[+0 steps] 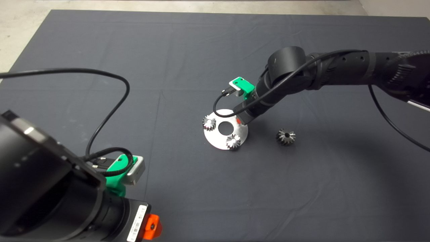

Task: Remove an incorrectly installed larger gear and replace it with the correct smaller gear

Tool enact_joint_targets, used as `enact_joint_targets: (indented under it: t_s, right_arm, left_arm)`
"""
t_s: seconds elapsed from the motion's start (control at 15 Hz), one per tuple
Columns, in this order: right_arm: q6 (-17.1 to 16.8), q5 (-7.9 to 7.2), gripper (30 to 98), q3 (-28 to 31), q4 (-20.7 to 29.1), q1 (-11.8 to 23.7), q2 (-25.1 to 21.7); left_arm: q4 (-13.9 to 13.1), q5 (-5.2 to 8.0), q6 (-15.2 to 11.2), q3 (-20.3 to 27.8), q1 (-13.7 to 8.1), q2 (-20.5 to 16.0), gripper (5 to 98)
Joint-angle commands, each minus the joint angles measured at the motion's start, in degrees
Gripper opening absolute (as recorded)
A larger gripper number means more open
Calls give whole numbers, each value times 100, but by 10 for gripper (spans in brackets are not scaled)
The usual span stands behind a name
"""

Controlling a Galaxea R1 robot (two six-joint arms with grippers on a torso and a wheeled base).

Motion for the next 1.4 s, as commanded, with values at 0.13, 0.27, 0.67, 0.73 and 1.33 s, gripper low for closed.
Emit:
enact_joint_targets:
  t_s: [0.13,0.27,0.67,0.73,1.33]
  right_arm:
    - [40,70,413,30,-296,224,36]
    - [51,61,413,27,-296,233,27]
    - [121,52,411,45,-278,242,9]
    - [122,52,411,45,-278,243,1]
    - [262,52,410,115,-278,356,0]
  left_arm:
    - [-135,560,-30,111,-91,-13,982]
    - [-135,560,-30,111,-91,-13,982]
    - [-135,560,-30,111,-91,-4,982]
    - [-135,560,-30,111,-91,-4,982]
    - [-135,560,-30,111,-91,-4,982]
